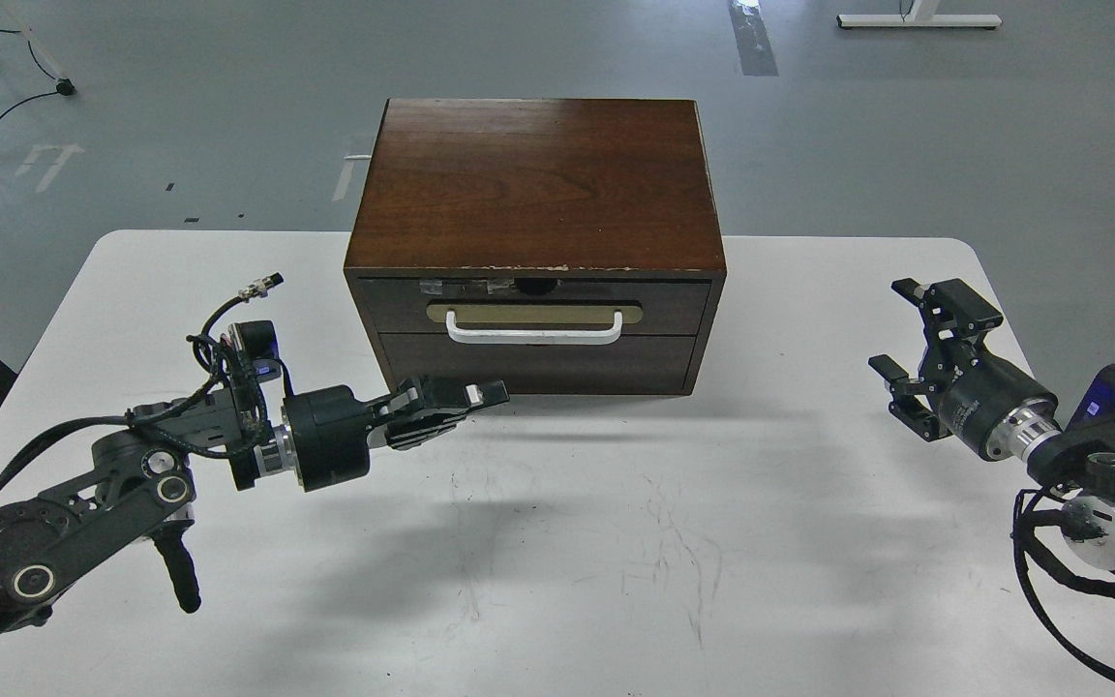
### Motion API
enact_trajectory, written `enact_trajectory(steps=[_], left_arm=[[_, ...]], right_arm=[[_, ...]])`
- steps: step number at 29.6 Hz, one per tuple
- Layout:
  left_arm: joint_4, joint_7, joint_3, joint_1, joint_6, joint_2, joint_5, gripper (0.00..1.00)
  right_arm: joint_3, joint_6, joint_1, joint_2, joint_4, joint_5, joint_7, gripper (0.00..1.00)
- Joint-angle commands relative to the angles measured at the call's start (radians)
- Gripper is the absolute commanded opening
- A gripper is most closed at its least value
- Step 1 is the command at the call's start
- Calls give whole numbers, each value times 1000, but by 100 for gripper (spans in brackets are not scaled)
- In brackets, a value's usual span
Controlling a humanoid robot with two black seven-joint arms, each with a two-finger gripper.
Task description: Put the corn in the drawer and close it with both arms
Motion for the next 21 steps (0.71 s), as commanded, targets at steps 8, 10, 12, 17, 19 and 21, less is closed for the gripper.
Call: enact_trajectory(steps=[8,10,12,17,19,21], left_arm=[[-10,-4,-206,7,101,47,-296,100],[16,-12,-209,7,180,64,-363,100],[37,-11,-211,11,217,108,-461,100],[48,0,-209,93,204,199,-779,100],[51,0,-211,117,178,216,-839,100],[65,-1,-209,145,133,223,-856,100]], right_arm=[[98,-21,13,4,0,0,0,100],[100,-21,13,1,4,2,0,100],[110,-19,13,-1,5,3,0,100],[178,-19,9,9,-3,8,0,100],[187,-21,9,10,-6,6,0,100],[187,-19,4,13,-12,6,0,100]])
